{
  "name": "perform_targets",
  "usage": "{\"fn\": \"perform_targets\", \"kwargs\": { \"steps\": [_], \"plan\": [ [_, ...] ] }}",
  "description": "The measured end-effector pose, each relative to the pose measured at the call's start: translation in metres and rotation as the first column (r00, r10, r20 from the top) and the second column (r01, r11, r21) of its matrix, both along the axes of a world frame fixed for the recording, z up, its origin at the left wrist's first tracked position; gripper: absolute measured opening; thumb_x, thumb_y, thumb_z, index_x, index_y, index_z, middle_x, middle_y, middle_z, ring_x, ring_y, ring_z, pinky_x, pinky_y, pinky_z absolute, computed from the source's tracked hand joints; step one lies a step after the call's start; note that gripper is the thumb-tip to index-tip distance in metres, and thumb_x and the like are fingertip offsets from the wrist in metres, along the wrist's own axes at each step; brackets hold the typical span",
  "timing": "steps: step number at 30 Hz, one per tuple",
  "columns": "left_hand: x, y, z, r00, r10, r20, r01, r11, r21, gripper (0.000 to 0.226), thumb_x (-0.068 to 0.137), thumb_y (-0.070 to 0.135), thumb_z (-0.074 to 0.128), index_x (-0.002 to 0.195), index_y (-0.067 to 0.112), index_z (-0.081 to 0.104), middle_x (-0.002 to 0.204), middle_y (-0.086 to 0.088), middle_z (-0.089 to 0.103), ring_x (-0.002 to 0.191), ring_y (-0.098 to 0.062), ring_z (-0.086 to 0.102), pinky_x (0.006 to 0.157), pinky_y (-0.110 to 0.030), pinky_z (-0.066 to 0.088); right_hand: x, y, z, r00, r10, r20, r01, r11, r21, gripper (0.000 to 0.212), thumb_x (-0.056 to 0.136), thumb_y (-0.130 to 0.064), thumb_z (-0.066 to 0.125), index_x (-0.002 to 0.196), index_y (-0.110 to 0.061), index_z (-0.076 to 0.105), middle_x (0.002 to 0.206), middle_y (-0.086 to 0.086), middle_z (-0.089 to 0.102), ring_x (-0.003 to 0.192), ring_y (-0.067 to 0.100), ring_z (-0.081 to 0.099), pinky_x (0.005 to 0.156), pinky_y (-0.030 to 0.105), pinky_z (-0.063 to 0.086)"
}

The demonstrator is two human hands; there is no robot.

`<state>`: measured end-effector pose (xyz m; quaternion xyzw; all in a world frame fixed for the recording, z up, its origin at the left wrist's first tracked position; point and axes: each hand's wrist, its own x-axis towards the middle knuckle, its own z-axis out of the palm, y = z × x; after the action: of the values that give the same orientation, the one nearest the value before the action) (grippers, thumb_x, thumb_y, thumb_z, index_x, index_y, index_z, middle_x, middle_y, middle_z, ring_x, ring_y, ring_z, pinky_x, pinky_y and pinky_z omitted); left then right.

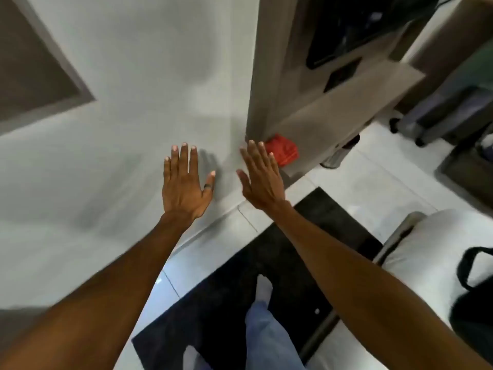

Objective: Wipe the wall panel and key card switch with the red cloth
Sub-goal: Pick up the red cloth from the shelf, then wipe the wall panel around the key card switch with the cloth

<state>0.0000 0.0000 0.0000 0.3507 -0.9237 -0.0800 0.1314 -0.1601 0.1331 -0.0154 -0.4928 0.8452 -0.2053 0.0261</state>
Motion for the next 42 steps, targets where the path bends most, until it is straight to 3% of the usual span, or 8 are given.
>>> {"fn": "perform_targets", "kwargs": {
  "steps": [14, 19, 26, 29, 31, 34, 39, 42],
  "plan": [
    [-0.174, -0.003, -0.112, 0.978, -0.159, 0.137, 0.141, 0.981, 0.135, 0.074, 0.104, 0.056, 0.03, 0.159, 0.008, 0.029, 0.168, -0.014, 0.02, 0.157, -0.034, 0.008, 0.128, -0.046, 0.01, -0.214, -0.041, -0.142, 0.98, -0.176, 0.088, 0.164, 0.978, 0.131, 0.073, 0.107, -0.058, 0.025, 0.166, -0.015, 0.019, 0.175, 0.011, 0.015, 0.164, 0.035, 0.008, 0.136, 0.054, 0.007],
    [-0.155, -0.004, -0.127, 0.971, -0.157, 0.181, 0.124, 0.975, 0.186, 0.069, 0.106, 0.052, 0.031, 0.156, 0.004, 0.033, 0.166, -0.017, 0.023, 0.156, -0.037, 0.011, 0.127, -0.05, 0.016, -0.222, -0.045, -0.148, 0.982, -0.18, 0.059, 0.159, 0.955, 0.252, 0.109, 0.088, -0.086, 0.049, 0.166, -0.017, 0.017, 0.175, 0.01, 0.017, 0.162, 0.039, 0.014, 0.133, 0.054, 0.011],
    [-0.074, 0.024, -0.096, 0.983, -0.096, 0.156, 0.049, 0.957, 0.285, 0.068, 0.107, 0.045, 0.04, 0.161, 0.007, 0.021, 0.17, -0.013, 0.013, 0.158, -0.031, -0.002, 0.13, -0.045, 0.006, -0.156, -0.008, -0.124, 0.945, -0.3, 0.128, 0.253, 0.923, 0.29, 0.099, 0.089, -0.022, 0.079, 0.165, -0.014, 0.016, 0.173, 0.014, 0.018, 0.161, 0.042, 0.016, 0.134, 0.058, 0.016],
    [-0.015, 0.024, -0.072, 0.987, -0.068, 0.145, 0.029, 0.965, 0.259, 0.069, 0.107, 0.045, 0.038, 0.162, 0.008, 0.017, 0.171, -0.011, 0.007, 0.158, -0.029, -0.006, 0.13, -0.046, 0.005, -0.11, -0.006, -0.1, 0.752, -0.477, 0.454, 0.463, 0.873, 0.151, 0.066, 0.086, -0.006, 0.066, 0.149, -0.009, 0.047, 0.143, 0.014, 0.059, 0.133, 0.037, 0.056, 0.109, 0.047, 0.051],
    [0.034, 0.016, -0.048, 0.994, -0.057, 0.095, 0.037, 0.978, 0.205, 0.068, 0.107, 0.043, 0.041, 0.162, 0.009, 0.018, 0.171, -0.01, 0.006, 0.158, -0.028, -0.007, 0.13, -0.046, 0.005, -0.056, -0.009, -0.074, 0.386, -0.46, 0.8, 0.653, 0.748, 0.115, 0.042, 0.091, -0.005, 0.061, 0.133, -0.008, 0.059, 0.104, 0.005, 0.069, 0.088, 0.024, 0.067, 0.075, 0.029, 0.058],
    [0.108, -0.012, 0.001, 0.999, -0.039, -0.015, 0.039, 0.999, 0.025, 0.065, 0.107, 0.041, 0.04, 0.16, 0.007, 0.023, 0.17, -0.012, 0.01, 0.158, -0.031, -0.002, 0.13, -0.046, 0.007, 0.044, -0.032, -0.037, -0.099, -0.105, 0.989, 0.69, 0.709, 0.145, 0.034, 0.096, 0.001, 0.059, 0.129, -0.009, 0.061, 0.111, 0.009, 0.071, 0.088, 0.021, 0.066, 0.096, 0.038, 0.06],
    [0.233, -0.063, 0.088, 0.976, 0.058, -0.209, -0.111, 0.961, -0.255, 0.066, 0.106, 0.039, 0.043, 0.16, 0.009, 0.024, 0.17, -0.013, 0.012, 0.158, -0.031, -0.001, 0.129, -0.049, 0.01, 0.207, -0.109, 0.054, -0.114, 0.285, 0.952, 0.671, 0.729, -0.138, 0.051, 0.098, 0.01, 0.051, 0.146, -0.006, 0.052, 0.128, 0.025, 0.068, 0.108, 0.037, 0.067, 0.104, 0.055, 0.054],
    [0.302, -0.08, 0.125, 0.932, 0.133, -0.338, -0.252, 0.906, -0.339, 0.068, 0.104, 0.037, 0.047, 0.16, 0.008, 0.023, 0.17, -0.014, 0.011, 0.158, -0.031, -0.001, 0.129, -0.05, 0.009, 0.283, -0.148, 0.119, 0.081, 0.369, 0.926, 0.688, 0.652, -0.32, 0.062, 0.098, 0.011, 0.053, 0.152, -0.018, 0.049, 0.147, 0.014, 0.061, 0.124, 0.027, 0.065, 0.119, 0.053, 0.047]
  ]
}}
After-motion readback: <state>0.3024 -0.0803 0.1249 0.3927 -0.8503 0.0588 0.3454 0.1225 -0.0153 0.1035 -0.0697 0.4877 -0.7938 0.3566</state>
